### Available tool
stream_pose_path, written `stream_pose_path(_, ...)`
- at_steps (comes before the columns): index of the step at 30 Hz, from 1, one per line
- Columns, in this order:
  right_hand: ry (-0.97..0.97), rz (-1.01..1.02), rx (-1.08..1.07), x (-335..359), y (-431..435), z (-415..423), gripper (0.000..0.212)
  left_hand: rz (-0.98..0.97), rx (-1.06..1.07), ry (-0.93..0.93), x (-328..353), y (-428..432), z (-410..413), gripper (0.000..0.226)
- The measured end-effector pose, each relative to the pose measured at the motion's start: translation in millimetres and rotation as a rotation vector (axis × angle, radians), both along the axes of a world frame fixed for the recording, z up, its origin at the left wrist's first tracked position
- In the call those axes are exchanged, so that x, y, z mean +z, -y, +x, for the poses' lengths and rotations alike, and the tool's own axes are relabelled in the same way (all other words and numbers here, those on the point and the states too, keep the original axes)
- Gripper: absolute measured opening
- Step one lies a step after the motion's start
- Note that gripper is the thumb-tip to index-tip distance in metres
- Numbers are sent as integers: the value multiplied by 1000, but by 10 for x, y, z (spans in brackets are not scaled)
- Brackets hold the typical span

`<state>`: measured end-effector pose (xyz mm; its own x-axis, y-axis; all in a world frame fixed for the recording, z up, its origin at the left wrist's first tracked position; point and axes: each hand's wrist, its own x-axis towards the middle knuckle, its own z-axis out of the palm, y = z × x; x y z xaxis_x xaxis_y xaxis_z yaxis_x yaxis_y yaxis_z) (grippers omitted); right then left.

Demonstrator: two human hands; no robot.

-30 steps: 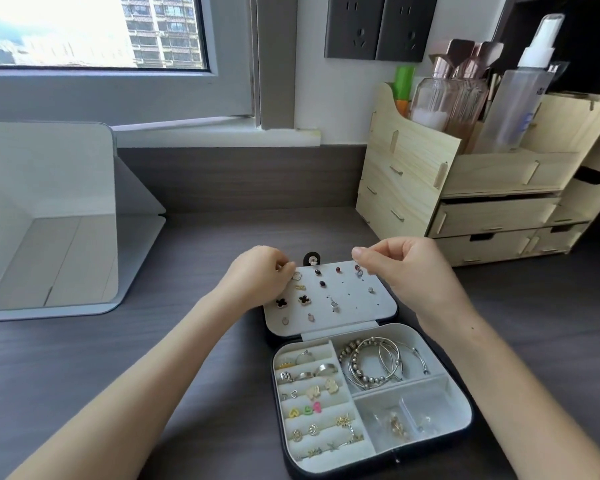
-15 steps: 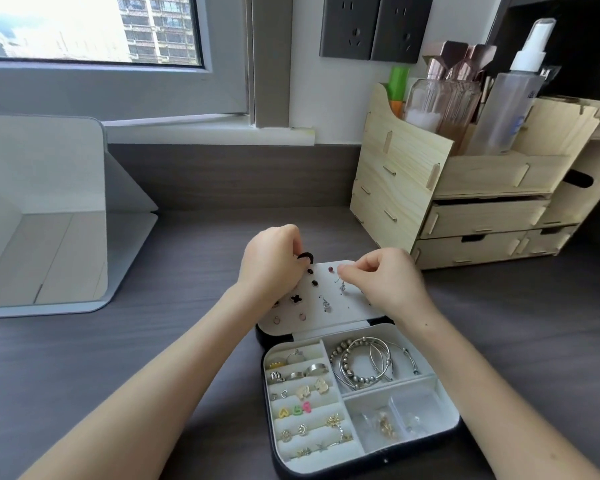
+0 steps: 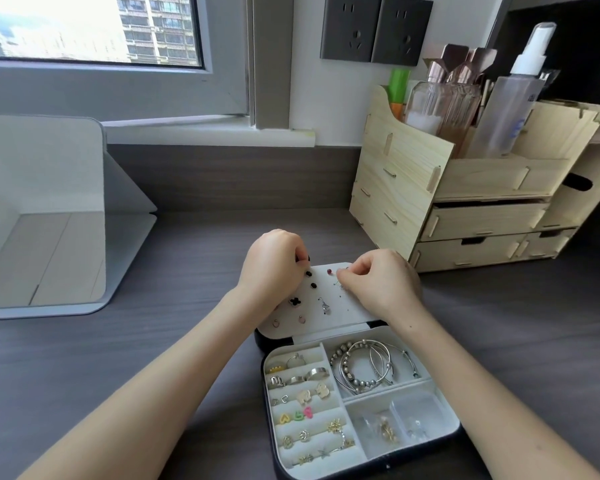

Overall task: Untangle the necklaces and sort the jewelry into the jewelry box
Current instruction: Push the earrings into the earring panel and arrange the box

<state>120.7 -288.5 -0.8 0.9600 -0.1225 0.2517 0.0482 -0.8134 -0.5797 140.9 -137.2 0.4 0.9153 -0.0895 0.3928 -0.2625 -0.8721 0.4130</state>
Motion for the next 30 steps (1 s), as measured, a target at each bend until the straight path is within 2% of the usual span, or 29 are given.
stream_pose_path(9,54,-125,50,6,-22,-22,32,43,25,-85,-26,10,19,18)
stream_pose_path(13,30,-214,77,57,-51,-1,36,69,14,-76,-49,-6,44,23)
stream_pose_path(18,66,-234,86,128,-104,4,28,65,-6,-32,45,-31,15,23)
stream_pose_path(22,72,-123,70,191,-90,-29,21,42,-35,9,169,-42,-10,21)
stream_pose_path(26,82,31,111,219,-14,-119,25,-33,-53,-4,283,-46,-57,14)
stream_pose_path(30,117,-37,111,206,-30,-235,20,-56,-61,-12,342,-36,-89,17)
